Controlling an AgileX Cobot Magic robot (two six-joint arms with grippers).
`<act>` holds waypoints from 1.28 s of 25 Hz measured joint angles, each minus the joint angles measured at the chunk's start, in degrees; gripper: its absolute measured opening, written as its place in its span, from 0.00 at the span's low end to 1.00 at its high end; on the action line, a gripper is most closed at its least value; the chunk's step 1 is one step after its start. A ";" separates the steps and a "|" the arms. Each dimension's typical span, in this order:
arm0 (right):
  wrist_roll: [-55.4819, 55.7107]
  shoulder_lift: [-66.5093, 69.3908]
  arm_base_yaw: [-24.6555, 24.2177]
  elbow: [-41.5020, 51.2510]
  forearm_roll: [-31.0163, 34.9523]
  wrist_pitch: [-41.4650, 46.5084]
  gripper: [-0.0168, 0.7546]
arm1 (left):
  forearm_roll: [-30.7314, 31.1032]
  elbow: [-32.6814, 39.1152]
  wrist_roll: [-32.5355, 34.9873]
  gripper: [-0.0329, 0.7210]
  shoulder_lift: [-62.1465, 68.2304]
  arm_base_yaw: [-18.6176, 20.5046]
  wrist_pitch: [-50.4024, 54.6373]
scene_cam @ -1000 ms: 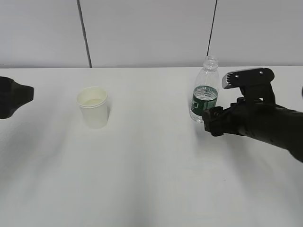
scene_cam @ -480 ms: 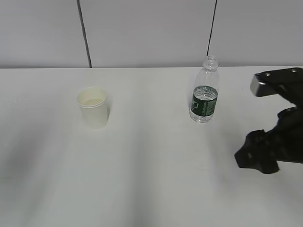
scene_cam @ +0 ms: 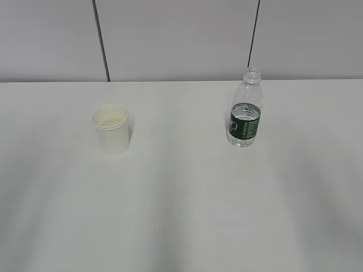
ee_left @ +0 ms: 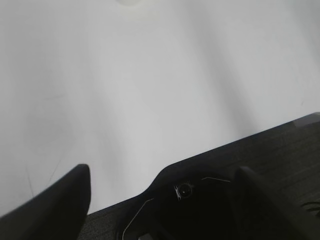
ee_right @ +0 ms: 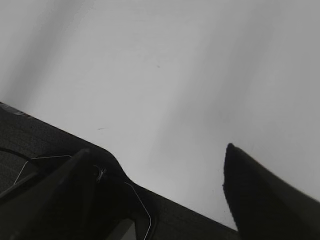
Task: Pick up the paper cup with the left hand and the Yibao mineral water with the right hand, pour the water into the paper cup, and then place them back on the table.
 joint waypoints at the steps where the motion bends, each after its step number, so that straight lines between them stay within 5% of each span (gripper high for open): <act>1: 0.64 -2.17 0.00 0.00 -0.34 1.74 0.79 | 0.00 0.81 0.00 0.74 -1.45 0.00 0.00; 13: 8.02 -23.03 0.00 7.79 -6.47 6.02 0.79 | 1.14 14.56 0.00 0.73 -15.11 0.00 -1.69; 32: 9.96 -25.66 0.00 12.70 -9.00 4.56 0.78 | 3.76 17.80 0.06 0.71 -16.66 0.00 -9.13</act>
